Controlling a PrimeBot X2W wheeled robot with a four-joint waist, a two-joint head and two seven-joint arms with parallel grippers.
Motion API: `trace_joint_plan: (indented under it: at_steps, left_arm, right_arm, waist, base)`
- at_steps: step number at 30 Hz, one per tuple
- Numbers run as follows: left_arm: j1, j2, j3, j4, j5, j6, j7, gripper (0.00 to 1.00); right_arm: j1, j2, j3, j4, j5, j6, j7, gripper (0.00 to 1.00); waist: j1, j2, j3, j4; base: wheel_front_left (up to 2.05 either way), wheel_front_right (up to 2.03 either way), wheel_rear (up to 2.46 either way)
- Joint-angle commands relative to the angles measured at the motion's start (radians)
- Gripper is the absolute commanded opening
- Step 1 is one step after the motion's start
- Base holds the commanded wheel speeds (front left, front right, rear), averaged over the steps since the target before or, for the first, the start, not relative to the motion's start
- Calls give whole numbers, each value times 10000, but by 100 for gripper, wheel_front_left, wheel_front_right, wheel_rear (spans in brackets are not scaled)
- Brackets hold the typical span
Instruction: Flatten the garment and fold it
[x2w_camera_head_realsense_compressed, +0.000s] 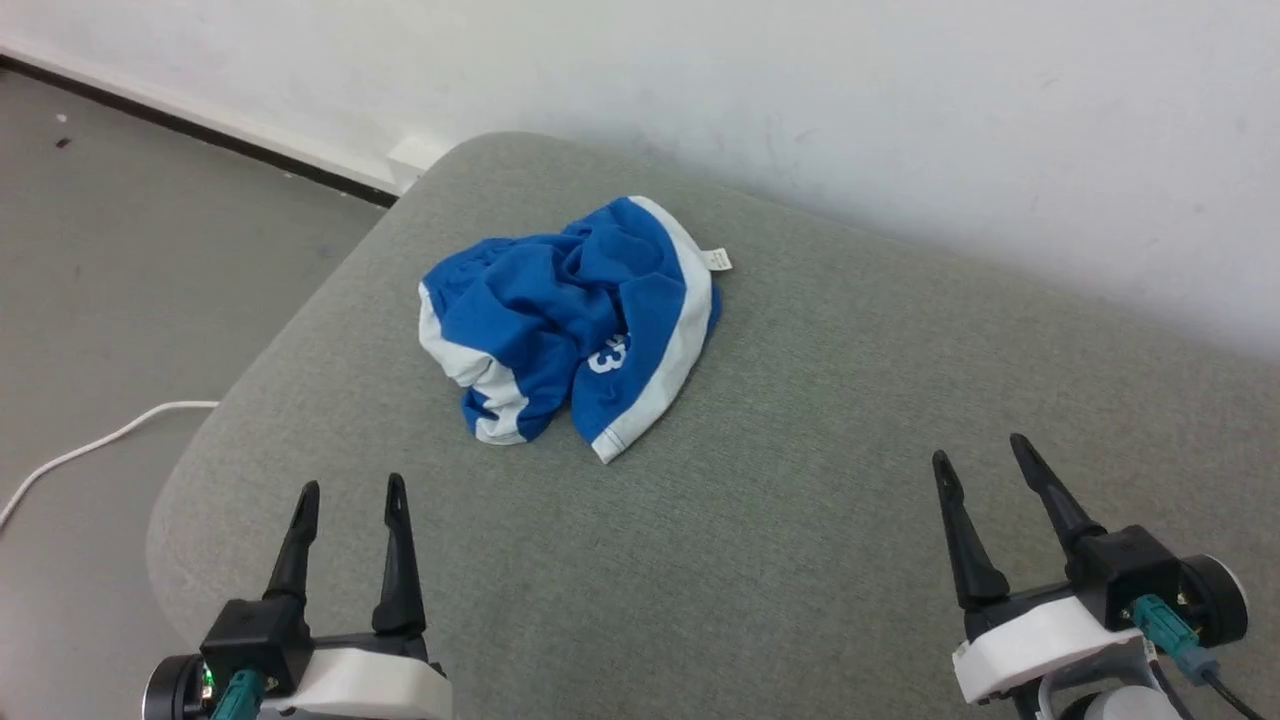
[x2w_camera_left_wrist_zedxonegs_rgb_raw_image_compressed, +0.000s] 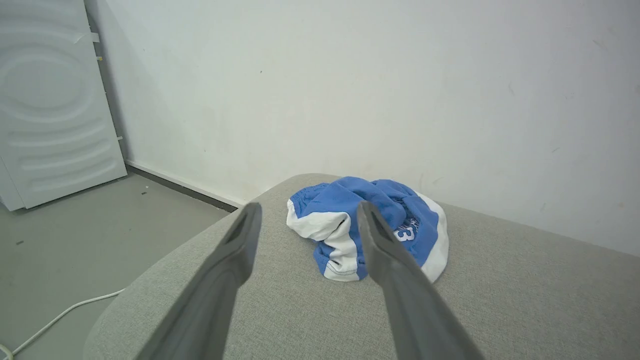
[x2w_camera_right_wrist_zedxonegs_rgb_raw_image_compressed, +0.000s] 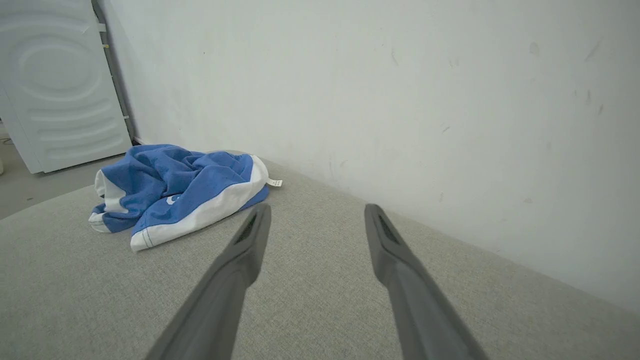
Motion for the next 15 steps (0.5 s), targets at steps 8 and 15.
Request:
trace_joint_plan:
  at_steps: [8, 15]
  left_arm:
    - [257, -28, 74, -22, -67, 30, -241, 100]
    - [297, -30, 20, -44, -139, 50, -387, 100]
  right_arm:
    - [-10, 26, 109, 124, 197, -18, -236, 100]
    - [-46, 28, 84, 120, 152, -19, -381, 100]
  waist:
    - [0, 0, -102, 509]
    - [0, 0, -35, 834]
  base:
    - [0, 0, 0]
    - [0, 0, 0]
